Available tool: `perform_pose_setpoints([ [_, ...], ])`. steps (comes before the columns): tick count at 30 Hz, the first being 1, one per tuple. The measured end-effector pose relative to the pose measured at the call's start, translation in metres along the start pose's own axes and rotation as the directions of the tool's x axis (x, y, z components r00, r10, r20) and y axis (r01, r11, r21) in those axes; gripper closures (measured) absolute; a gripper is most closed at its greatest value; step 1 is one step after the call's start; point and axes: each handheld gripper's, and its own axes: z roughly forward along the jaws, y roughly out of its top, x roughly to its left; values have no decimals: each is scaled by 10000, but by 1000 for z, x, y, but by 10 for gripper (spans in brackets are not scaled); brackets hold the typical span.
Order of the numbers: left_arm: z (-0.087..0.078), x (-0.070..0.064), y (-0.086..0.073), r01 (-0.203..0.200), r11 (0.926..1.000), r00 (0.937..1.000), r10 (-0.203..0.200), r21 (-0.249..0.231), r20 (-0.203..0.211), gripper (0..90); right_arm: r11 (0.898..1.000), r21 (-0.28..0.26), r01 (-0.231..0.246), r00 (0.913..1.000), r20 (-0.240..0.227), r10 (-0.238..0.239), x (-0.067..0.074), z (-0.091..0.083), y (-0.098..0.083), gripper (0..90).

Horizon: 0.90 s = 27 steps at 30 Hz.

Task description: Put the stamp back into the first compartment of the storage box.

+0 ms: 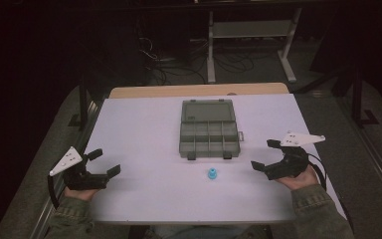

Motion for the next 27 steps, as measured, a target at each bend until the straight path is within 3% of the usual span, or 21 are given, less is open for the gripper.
perform_pose_setpoints([
  [13,-1,1,0,-11,10000,10000,11,-14,-11,0,9989,357,309,9983,-496,-291,14,12,15,0],
  [27,0,0,0,-17,10000,10000,17,-33,-2,0,9959,740,518,9964,-708,-466,14,24,20,0],
])
